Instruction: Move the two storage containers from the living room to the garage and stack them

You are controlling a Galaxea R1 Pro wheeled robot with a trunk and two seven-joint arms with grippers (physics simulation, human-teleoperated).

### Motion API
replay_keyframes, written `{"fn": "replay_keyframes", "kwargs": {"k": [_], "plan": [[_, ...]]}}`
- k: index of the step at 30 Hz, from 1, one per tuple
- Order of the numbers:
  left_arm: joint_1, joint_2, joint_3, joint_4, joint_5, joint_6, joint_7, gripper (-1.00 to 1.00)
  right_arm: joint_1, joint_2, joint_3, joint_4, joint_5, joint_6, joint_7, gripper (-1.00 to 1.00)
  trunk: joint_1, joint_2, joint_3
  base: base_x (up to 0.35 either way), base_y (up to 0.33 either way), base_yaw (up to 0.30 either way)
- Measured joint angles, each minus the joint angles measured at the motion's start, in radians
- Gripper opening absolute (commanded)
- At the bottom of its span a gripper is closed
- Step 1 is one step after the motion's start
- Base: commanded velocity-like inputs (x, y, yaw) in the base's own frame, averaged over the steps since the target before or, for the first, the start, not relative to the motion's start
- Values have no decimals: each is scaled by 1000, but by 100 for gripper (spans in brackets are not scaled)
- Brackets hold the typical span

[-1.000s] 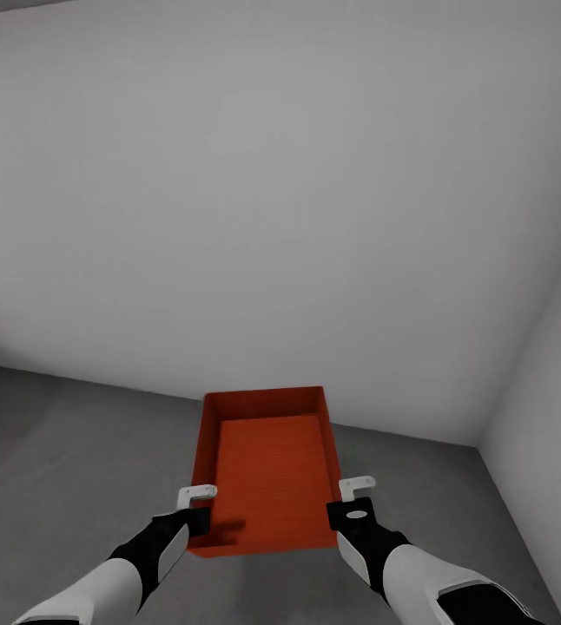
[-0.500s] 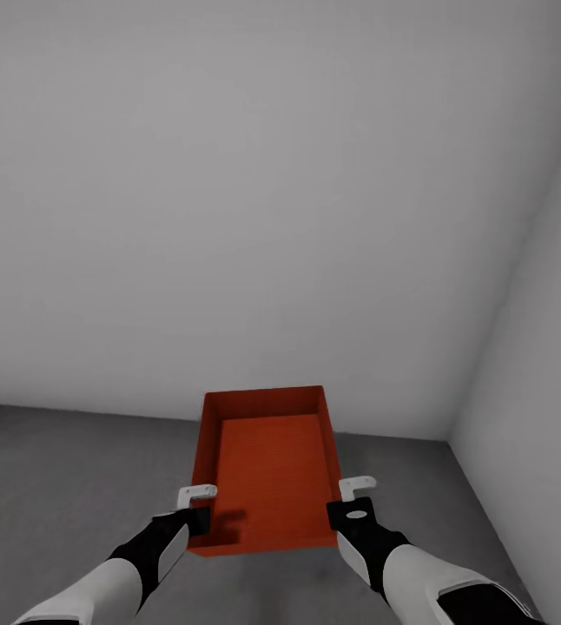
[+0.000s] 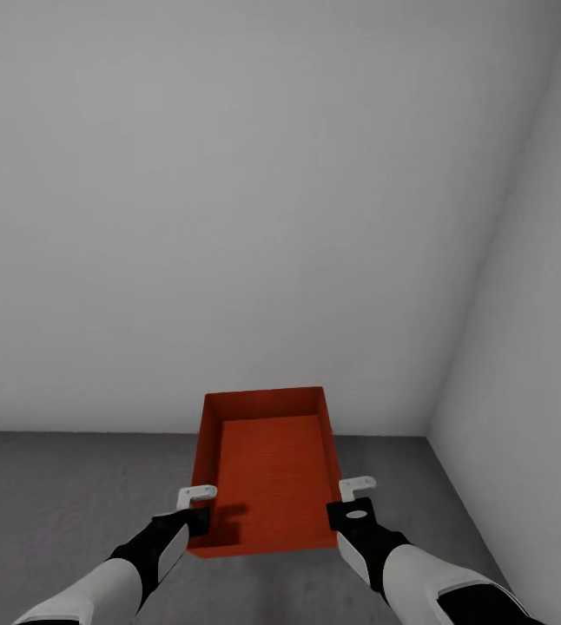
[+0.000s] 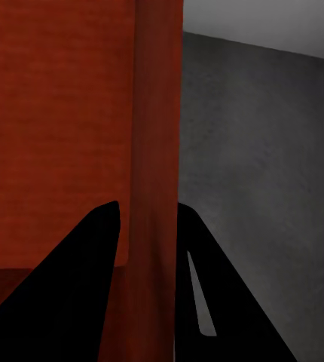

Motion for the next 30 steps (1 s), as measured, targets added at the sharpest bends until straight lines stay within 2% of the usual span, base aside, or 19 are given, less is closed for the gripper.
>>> {"fn": "replay_keyframes", "kwargs": {"k": [18, 30], "plan": [[0, 1, -13, -8, 11, 10, 6, -100, 0, 0, -3, 0, -1, 0, 1, -100, 0, 0, 0, 4, 0, -2], [0, 0, -10, -18, 0, 24, 5, -100, 0, 0, -11, 0, 0, 2, 3, -100, 0, 0, 0, 0, 0, 0]]}}
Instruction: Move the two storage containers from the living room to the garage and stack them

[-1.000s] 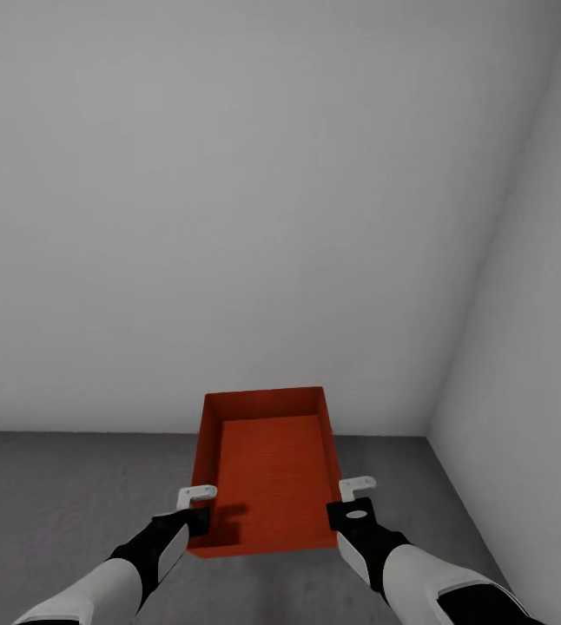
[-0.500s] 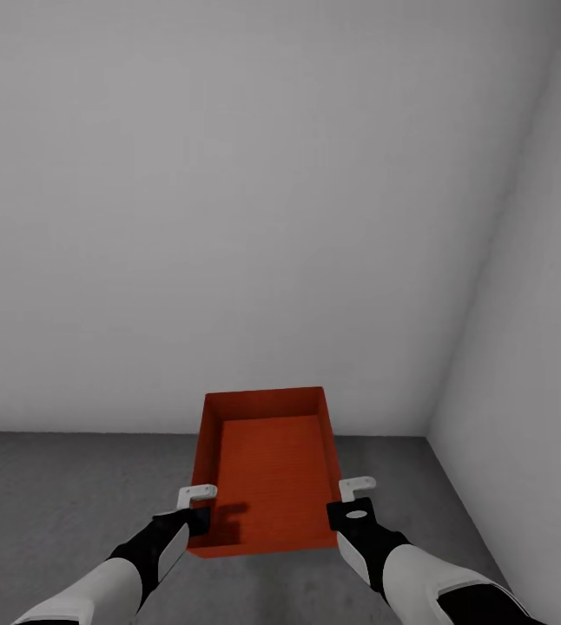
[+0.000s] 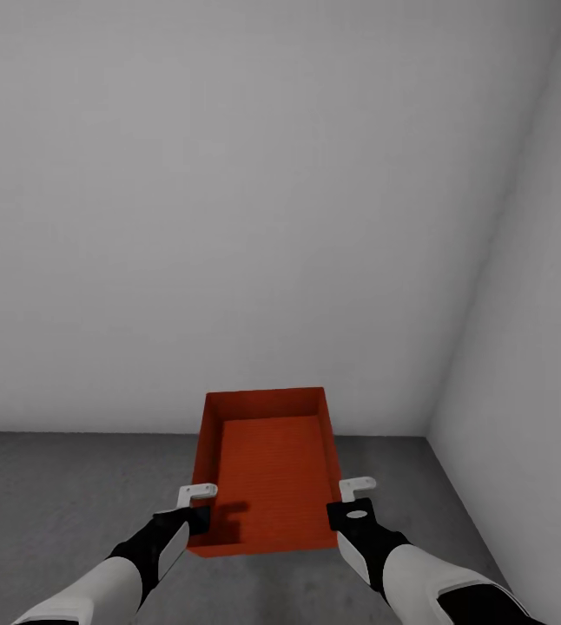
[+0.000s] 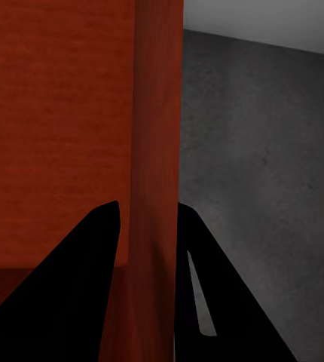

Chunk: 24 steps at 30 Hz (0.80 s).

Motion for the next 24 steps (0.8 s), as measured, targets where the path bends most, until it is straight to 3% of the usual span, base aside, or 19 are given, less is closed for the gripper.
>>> {"fn": "replay_keyframes", "kwargs": {"k": [18, 24], "plan": [[0, 0, 4, 0, -7, -31, -6, -100, 0, 0, 5, 0, -2, -29, -5, -100, 0, 0, 0, 0, 0, 0], [0, 0, 7, 0, -10, -30, -7, -100, 0, 0, 5, 0, -2, -28, -5, -100, 23, -42, -19, 0, 0, 0]]}}
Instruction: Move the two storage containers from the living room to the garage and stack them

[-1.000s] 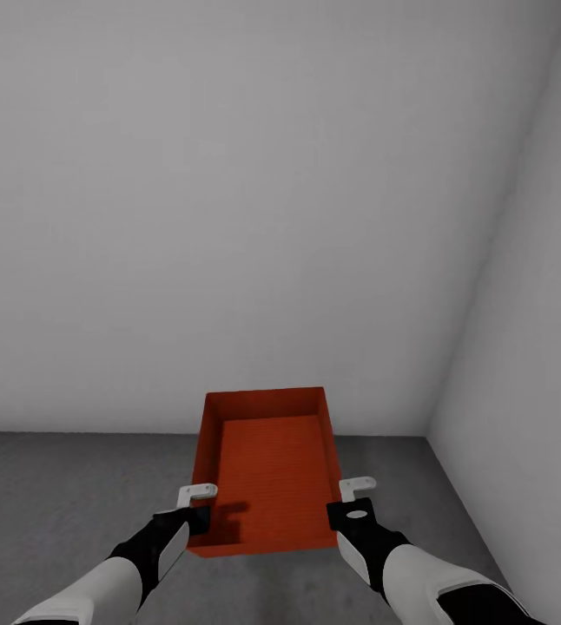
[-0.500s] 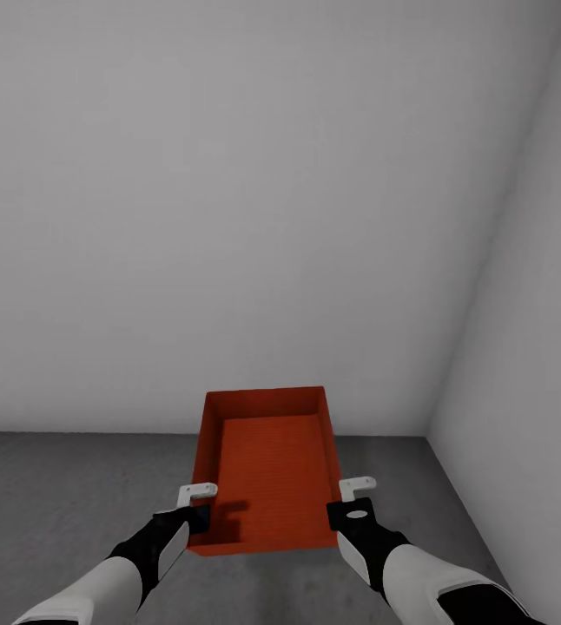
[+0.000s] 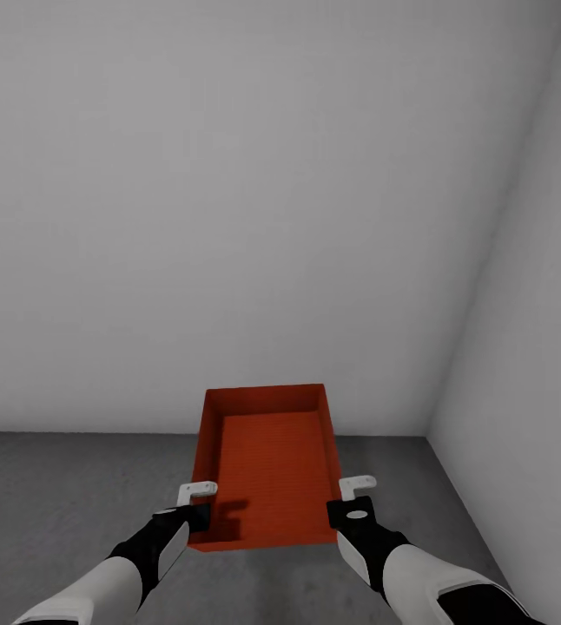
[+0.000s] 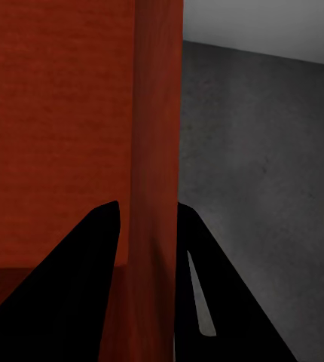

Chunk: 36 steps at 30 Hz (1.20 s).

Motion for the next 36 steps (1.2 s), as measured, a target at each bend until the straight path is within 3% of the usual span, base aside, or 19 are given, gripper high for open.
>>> {"fn": "replay_keyframes", "kwargs": {"k": [26, 36], "plan": [[0, 0, -4, 2, 9, 27, 6, -100, 0, 0, -4, 0, 2, 28, 5, -100, 100, -183, -82, 0, 0, 1], [0, 0, -6, 2, 10, 31, 7, -100, -1, 0, -4, 0, 1, 32, 5, -100, 138, -253, -125, 0, 0, 68]]}}
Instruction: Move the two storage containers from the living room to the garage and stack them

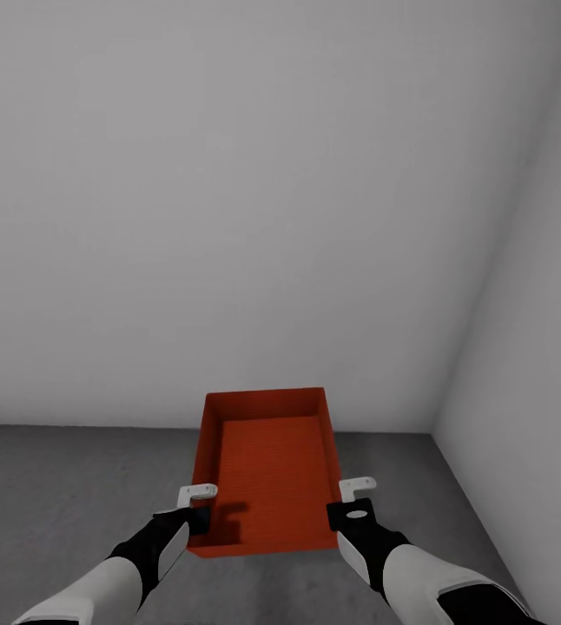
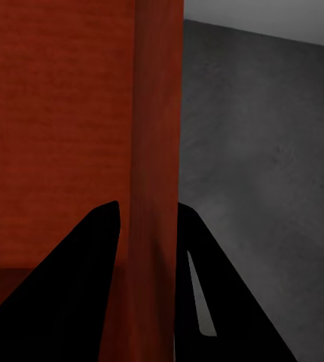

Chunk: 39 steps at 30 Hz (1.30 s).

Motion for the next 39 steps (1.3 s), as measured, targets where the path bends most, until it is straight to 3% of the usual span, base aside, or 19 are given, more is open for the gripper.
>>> {"fn": "replay_keyframes", "kwargs": {"k": [39], "plan": [[0, 0, 3, -1, -5, 7, -1, -100, 0, 0, -1, 1, -3, 2, 1, -100, 150, -274, -184, 0, 0, 67]]}}
